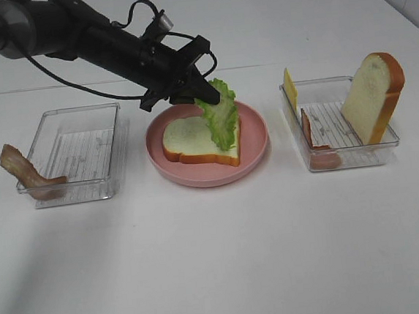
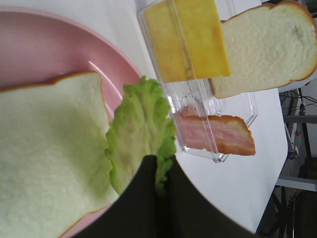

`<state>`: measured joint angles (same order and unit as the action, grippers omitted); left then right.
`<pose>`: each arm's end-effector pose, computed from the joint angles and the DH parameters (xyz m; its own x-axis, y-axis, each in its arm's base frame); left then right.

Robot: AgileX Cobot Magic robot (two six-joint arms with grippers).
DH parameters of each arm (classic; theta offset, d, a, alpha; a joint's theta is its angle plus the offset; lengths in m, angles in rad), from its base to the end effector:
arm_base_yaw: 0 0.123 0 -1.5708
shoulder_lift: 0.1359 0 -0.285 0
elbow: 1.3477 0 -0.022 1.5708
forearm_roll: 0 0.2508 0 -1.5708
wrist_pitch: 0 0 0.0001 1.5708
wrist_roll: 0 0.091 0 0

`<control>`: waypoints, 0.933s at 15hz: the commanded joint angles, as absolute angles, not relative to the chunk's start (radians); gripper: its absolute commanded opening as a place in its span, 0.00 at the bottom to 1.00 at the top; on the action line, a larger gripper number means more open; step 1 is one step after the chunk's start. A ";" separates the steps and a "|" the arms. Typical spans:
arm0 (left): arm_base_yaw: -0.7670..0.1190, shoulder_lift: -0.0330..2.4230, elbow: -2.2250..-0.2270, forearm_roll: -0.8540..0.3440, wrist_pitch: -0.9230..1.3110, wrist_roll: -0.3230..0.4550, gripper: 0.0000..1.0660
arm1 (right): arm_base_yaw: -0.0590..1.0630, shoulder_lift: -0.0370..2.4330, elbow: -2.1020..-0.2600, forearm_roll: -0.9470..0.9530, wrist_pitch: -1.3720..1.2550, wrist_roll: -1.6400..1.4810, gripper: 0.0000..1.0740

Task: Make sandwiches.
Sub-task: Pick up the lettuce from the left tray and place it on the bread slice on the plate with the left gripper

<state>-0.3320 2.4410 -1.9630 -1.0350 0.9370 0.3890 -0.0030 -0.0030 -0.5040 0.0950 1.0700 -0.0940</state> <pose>0.4677 -0.2280 0.1452 -0.9604 0.0375 -0.2762 0.2388 0.6216 -0.7460 -0.0063 0.0076 0.2779 -0.4524 -0.0467 -0.8906 -0.0930 0.9957 -0.0050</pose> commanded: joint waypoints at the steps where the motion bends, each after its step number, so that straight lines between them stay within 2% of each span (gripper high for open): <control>1: -0.336 2.456 -1.962 -0.998 0.937 0.426 0.00 | -0.010 -0.017 -0.502 0.099 1.061 -0.092 0.77; 2: -0.336 2.456 -1.962 -0.919 0.909 0.426 0.00 | -0.010 -0.017 -0.502 0.099 1.061 -0.092 0.77; 6: -0.336 2.456 -1.962 -0.858 0.870 0.425 0.00 | -0.010 -0.017 -0.502 0.099 1.061 -0.092 0.77; 7: -0.336 2.456 -1.962 -0.858 0.853 0.425 0.03 | -0.010 -0.017 -0.502 0.099 1.061 -0.092 0.77; 8: -0.336 2.456 -1.962 -0.859 0.852 0.417 0.12 | -0.010 -0.017 -0.502 0.099 1.061 -0.092 0.77; 9: -0.336 2.456 -1.962 -0.859 0.852 0.417 0.12 | -0.010 -0.017 -0.502 0.099 1.061 -0.092 0.77; 10: -0.336 2.456 -1.962 -0.858 0.848 0.414 0.47 | -0.010 -0.017 -0.502 0.099 1.061 -0.092 0.77; 11: -0.336 2.456 -1.963 -0.857 0.848 0.414 0.59 | -0.010 -0.017 -0.502 0.099 1.061 -0.092 0.77; 13: -0.334 2.446 -1.963 -0.845 0.834 0.414 0.68 | -0.010 -0.017 -0.502 0.099 1.061 -0.092 0.77; 14: -0.332 2.436 -1.963 -0.819 0.823 0.414 0.68 | -0.010 -0.017 -0.502 0.099 1.061 -0.092 0.77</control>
